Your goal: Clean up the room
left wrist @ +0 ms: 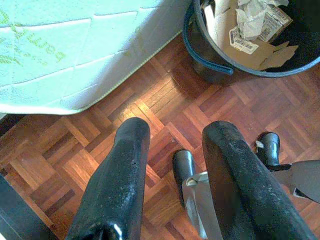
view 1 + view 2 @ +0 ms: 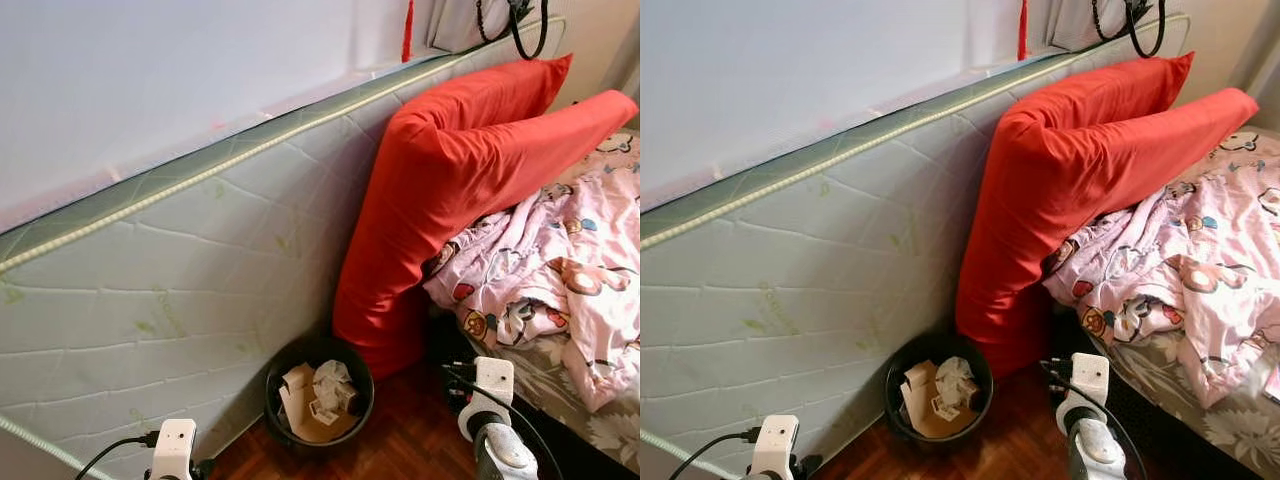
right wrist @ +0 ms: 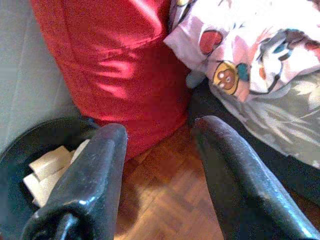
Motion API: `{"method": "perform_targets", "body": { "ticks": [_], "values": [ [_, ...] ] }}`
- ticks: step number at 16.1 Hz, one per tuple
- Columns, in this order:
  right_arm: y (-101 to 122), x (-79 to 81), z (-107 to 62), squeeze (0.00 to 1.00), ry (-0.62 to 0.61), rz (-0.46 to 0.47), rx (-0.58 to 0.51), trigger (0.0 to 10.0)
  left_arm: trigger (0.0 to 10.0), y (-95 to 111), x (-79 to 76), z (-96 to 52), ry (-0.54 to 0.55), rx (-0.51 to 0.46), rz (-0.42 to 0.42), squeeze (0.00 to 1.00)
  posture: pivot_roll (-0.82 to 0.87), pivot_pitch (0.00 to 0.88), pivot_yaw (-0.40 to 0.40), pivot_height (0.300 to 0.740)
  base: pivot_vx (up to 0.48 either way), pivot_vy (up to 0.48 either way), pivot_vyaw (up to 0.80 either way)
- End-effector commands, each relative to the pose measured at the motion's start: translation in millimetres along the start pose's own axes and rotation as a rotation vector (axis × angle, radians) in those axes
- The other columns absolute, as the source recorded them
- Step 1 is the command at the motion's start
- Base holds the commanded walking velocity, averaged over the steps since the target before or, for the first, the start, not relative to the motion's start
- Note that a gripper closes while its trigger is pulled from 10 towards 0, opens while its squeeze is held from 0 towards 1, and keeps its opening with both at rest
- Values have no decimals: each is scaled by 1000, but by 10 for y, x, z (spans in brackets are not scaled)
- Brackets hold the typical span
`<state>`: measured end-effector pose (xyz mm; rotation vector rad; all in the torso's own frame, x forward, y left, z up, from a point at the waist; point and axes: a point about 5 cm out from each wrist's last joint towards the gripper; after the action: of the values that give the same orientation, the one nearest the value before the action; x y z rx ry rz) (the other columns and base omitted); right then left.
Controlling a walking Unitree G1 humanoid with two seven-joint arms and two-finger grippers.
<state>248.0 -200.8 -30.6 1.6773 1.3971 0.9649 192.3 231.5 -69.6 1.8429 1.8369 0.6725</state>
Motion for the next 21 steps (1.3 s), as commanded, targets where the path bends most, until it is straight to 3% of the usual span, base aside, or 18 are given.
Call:
{"method": "perform_targets", "body": {
  "ticks": [1, 9, 11, 15, 16, 17, 19, 21],
  "values": [
    [9, -11, -8, 0, -2, -17, -18, 10000, 10000, -24, -4, -3, 0, 10, -2, 0, -8, 0, -14, 740, 0, 0, 0],
    [-9, -27, -11, 0, -11, -105, 6, 10000, 10000, -28, -15, -1, 4, 5, -17, 0, -16, 0, -26, 740, 0, 0, 0],
    [14, -29, -12, 0, -20, -133, -18, 10000, 10000, -26, -14, -2, 6, 3, -18, 0, -20, 0, -22, 740, 0, 0, 0],
    [84, -24, -21, 0, -37, -102, -102, 10000, 10000, -15, -5, -2, 11, -4, -24, 0, -15, 0, -21, 740, 0, 0, 0],
    [871, 3, 58, 0, 1, -128, -492, 10000, 10000, -11, -4, -1, 12, -7, -26, 0, -15, 0, -21, 740, 0, 0, 0],
    [1310, 59, 13, 0, 24, -150, -691, 10000, 10000, -9, -3, -1, 13, -8, -28, 0, -14, 0, -21, 740, 0, 0, 0],
    [1507, 183, -43, 0, 65, -178, -781, 10000, 10000, -4, -1, -1, 16, -13, -32, 0, -13, 0, -24, 740, 0, 0, 0],
    [1518, 222, -55, 0, 78, -145, -784, 10000, 10000, -1, -1, -1, 18, -16, -33, 0, -15, 0, -26, 740, 0, 0, 0]
  ]
}}
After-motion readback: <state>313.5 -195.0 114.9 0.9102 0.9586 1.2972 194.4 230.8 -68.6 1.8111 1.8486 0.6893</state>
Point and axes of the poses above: a point about 5 cm out from each wrist's last joint towards the gripper, its own z axis pointing out of the wrist towards the gripper, its own y axis along the axis of the wrist's last joint, x = y × z, and after that the axes turned 1 degree about z, right-handed
